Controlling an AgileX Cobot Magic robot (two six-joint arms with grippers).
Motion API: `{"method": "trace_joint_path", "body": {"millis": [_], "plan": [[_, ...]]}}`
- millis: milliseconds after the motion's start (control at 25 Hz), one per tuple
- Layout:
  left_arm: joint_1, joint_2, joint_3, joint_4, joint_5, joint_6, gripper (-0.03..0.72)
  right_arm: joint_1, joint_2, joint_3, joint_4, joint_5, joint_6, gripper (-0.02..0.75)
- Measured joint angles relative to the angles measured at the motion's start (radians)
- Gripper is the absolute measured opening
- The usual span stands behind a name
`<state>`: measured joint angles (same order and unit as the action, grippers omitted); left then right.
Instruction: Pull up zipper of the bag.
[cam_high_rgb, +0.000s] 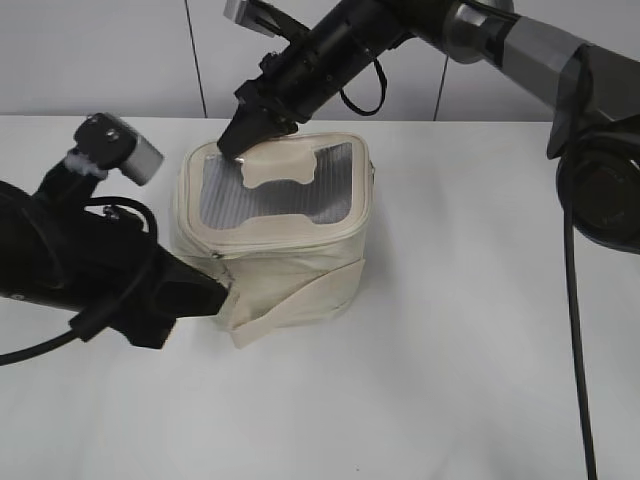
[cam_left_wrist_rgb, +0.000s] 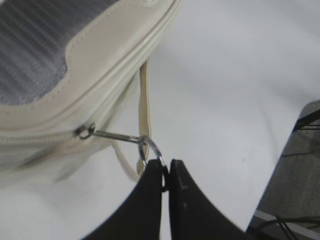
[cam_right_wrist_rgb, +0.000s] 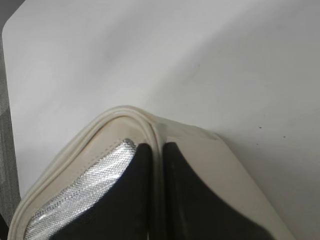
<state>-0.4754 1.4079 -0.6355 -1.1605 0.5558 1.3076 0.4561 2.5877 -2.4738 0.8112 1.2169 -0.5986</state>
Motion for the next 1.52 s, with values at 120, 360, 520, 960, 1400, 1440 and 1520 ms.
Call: {"method": "trace_joint_path", "body": {"millis": [120,360,520,960,1400,1440,1520], "plan": [[-0.117,0.004,0.000,-0.049,-0.152,0.001,-0.004,-0.002,0.000,0.000,0.002,0.000,0.001,0.050],[-0.256,0.112,-0.074,-0.072,-0.248,0.001,-0.002,-0.004,0.000,0.000,0.007,0.000,0.001,0.050],[-0.260,0.122,-0.081,-0.089,-0.250,-0.002,-0.002,-0.005,0.000,0.000,0.006,0.000,-0.001,0.050],[-0.155,-0.045,-0.081,0.058,-0.053,-0.248,0.371,-0.105,-0.019,0.000,0.023,0.000,0.068,0.420],[0.144,-0.029,-0.272,0.228,0.051,-0.351,0.377,-0.318,-0.177,0.154,0.087,-0.003,0.061,0.321],[0.153,0.001,-0.334,0.242,0.074,-0.351,0.377,-0.330,-0.200,0.214,0.088,-0.004,0.045,0.319],[0.158,0.094,-0.459,0.260,0.126,-0.352,0.377,-0.347,-0.271,0.361,0.093,-0.014,0.000,0.312]]}}
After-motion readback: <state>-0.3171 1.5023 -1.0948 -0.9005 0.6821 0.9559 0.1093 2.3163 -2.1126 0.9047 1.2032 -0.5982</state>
